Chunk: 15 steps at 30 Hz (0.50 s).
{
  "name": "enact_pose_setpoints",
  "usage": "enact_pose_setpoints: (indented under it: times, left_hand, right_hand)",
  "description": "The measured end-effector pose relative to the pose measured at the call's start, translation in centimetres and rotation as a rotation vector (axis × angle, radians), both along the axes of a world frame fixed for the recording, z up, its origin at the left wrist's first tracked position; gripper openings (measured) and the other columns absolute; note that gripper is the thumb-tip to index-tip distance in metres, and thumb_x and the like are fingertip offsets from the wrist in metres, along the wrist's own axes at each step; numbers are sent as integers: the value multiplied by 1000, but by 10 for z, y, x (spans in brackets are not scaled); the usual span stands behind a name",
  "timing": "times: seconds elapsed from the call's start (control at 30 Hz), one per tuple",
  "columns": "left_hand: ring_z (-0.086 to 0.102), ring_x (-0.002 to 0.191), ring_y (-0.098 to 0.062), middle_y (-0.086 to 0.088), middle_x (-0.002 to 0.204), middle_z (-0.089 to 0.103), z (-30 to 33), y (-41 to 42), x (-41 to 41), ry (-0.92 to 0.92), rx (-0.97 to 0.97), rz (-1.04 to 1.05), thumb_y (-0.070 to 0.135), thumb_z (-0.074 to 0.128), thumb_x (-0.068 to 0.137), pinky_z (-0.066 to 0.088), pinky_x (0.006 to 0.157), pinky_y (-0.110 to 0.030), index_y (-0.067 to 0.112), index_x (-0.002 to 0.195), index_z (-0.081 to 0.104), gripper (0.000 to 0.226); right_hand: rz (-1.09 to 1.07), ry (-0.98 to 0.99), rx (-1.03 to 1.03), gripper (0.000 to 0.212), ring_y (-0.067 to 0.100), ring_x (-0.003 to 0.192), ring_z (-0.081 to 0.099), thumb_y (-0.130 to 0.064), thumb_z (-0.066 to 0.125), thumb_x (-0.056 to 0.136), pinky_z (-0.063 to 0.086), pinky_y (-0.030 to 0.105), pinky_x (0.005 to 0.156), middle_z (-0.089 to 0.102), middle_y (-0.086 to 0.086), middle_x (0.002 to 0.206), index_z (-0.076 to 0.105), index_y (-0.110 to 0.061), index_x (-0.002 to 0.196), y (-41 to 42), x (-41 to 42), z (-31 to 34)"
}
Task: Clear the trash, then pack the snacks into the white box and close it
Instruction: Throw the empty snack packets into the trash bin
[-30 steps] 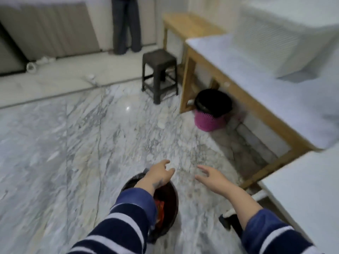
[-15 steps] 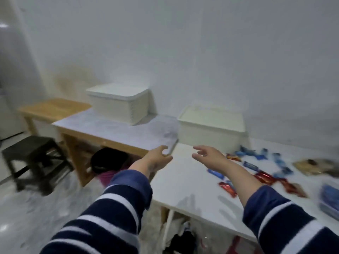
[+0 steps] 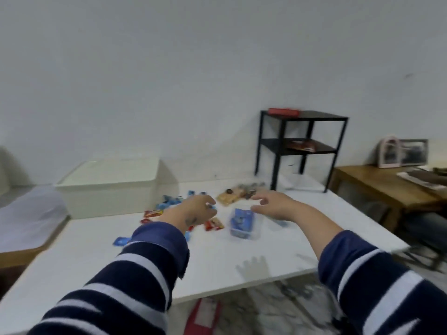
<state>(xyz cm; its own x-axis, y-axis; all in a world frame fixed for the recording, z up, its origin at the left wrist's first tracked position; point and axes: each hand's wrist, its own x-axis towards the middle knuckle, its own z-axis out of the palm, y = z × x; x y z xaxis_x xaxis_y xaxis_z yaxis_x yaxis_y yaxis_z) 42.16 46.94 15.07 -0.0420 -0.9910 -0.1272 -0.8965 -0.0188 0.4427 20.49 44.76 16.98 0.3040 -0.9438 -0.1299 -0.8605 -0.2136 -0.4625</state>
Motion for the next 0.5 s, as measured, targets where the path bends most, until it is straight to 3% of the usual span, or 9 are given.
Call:
enact_pose_setpoints:
  times: [0.13,0.27,0.37,0.5]
  left_hand:
    - [49,124,-24,-3,138,51,15,-41,-73,-145,-12,-157,33,46,96,38,101,-31,21,138,45,44]
    - [50,120,-27,-6,134,53,30,-92,-134,-276,-65,-292,29,43,96,40,97,-33,16,130,52,37]
    - [51,120,-24,-3,136,51,38,-147,-164,-269,-123,-323,35,49,94,41,102,-34,24,132,50,40]
    - [51,121,-23,-3,135,53,66,-227,-198,-289,-260,-404,32,50,94,40,104,-37,22,133,49,41]
  right_hand:
    - [-107,107,19,53,21,128,48,-41,57,91,36,26,101,48,4,143,46,-23,140,-19,-77,9]
    - [-162,147,4,51,20,135,40,-39,55,93,32,30,108,41,2,148,44,-24,140,-45,-132,15]
    - [-198,172,-6,47,19,135,40,-38,56,92,33,34,111,42,-1,148,47,-27,137,-78,-164,15]
    - [-244,177,-50,46,20,135,39,-37,56,93,32,35,112,42,-1,147,47,-26,138,-137,-197,22]
